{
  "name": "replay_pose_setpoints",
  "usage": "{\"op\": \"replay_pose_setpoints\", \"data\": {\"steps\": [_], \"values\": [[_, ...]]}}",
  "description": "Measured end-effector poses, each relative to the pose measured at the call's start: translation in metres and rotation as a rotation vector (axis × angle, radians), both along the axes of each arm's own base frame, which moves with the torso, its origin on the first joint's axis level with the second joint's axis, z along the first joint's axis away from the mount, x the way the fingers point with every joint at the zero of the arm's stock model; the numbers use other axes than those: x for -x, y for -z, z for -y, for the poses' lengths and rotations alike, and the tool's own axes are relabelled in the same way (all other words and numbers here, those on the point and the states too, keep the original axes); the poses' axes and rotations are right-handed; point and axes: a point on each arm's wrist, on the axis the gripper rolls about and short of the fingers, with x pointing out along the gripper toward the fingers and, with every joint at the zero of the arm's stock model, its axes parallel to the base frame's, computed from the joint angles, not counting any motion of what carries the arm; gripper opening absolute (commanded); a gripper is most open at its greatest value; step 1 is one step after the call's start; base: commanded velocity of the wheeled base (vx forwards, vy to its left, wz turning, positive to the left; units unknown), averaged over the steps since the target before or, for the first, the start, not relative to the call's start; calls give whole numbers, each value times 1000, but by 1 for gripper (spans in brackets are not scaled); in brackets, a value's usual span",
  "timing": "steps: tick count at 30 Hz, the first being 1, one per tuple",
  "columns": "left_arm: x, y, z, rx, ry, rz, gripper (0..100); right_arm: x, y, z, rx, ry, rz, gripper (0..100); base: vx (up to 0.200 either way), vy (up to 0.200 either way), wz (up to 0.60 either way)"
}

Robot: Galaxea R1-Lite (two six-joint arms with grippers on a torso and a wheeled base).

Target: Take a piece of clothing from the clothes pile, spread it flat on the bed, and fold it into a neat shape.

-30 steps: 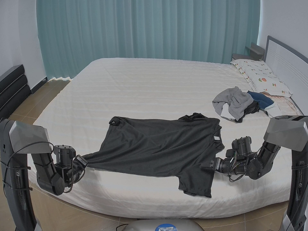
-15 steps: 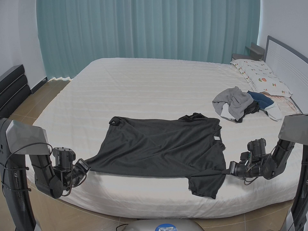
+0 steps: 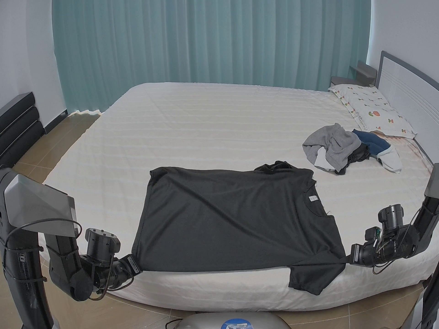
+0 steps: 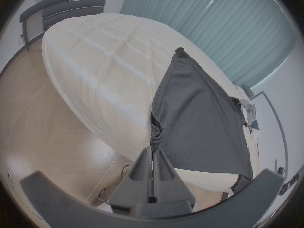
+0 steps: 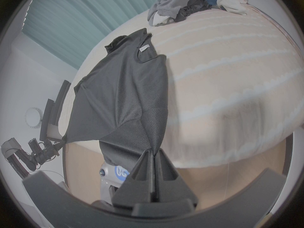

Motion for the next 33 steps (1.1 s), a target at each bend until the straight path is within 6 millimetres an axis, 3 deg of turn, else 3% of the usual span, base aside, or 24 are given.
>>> {"op": "replay_pose_setpoints", "data": {"steps": [12, 13, 23, 33], "values": [[8, 2, 0, -56, 49, -50, 0, 8, -2, 2, 29, -39, -26, 0, 0, 0, 0], [7, 2, 0, -56, 48, -49, 100, 8, -1, 2, 30, -41, -28, 100, 0, 0, 0], [6, 0, -1, -54, 43, -35, 100, 3, -1, -1, 17, -29, -20, 100, 0, 0, 0], [-4, -26, -5, -14, 7, 86, 100, -19, -37, -16, -185, 192, 65, 100, 0, 0, 0]]}}
